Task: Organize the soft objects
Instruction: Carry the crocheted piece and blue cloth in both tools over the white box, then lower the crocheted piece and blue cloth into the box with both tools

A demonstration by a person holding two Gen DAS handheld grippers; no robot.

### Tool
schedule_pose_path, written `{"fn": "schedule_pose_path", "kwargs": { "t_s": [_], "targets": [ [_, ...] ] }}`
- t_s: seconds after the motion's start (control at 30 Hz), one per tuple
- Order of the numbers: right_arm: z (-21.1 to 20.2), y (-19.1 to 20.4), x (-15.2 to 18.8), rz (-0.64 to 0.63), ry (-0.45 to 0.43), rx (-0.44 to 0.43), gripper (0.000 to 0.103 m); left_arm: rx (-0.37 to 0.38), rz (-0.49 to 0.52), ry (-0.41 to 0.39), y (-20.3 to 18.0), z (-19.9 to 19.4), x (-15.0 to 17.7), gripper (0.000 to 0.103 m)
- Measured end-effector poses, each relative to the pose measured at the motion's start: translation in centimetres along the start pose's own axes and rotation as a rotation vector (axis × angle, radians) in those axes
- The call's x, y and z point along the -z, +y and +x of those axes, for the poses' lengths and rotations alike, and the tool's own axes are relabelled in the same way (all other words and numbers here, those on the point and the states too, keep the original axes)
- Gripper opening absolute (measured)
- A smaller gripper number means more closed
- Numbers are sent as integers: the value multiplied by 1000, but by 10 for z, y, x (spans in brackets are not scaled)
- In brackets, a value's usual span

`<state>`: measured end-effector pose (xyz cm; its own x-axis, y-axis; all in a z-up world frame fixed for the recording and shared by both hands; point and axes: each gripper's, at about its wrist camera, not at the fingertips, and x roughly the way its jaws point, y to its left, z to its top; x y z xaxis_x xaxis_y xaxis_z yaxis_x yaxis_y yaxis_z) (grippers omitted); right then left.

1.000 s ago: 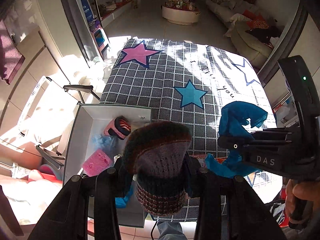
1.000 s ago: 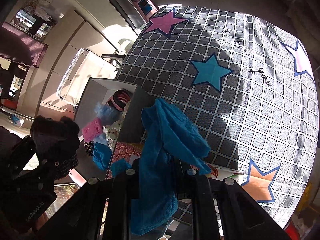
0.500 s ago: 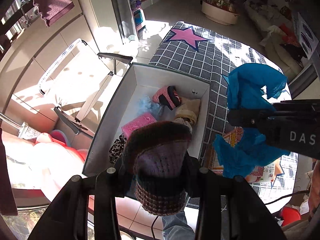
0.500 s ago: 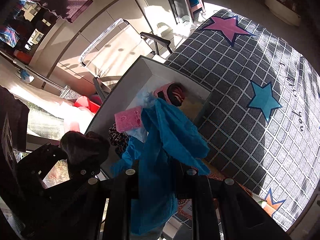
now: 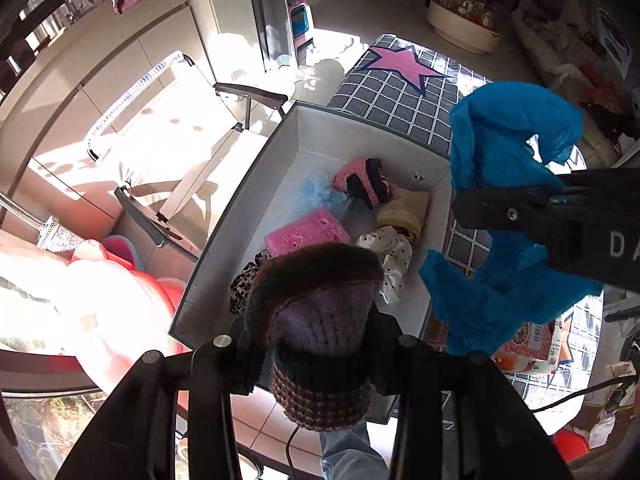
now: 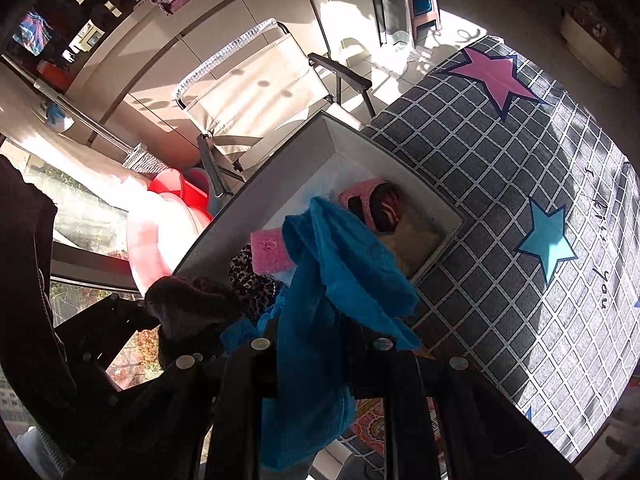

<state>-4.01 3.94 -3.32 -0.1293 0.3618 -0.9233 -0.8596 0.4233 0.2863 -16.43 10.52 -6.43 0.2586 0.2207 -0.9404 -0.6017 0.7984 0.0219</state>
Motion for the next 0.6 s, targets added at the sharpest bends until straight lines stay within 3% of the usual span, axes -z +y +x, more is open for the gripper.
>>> {"fn": "schedule_pose_path", "kwargs": {
  "t_s": [0.6],
  "targets": [
    [9, 2, -12, -17, 19, 10, 18, 4, 5, 25, 2, 12, -9, 44]
  ]
}}
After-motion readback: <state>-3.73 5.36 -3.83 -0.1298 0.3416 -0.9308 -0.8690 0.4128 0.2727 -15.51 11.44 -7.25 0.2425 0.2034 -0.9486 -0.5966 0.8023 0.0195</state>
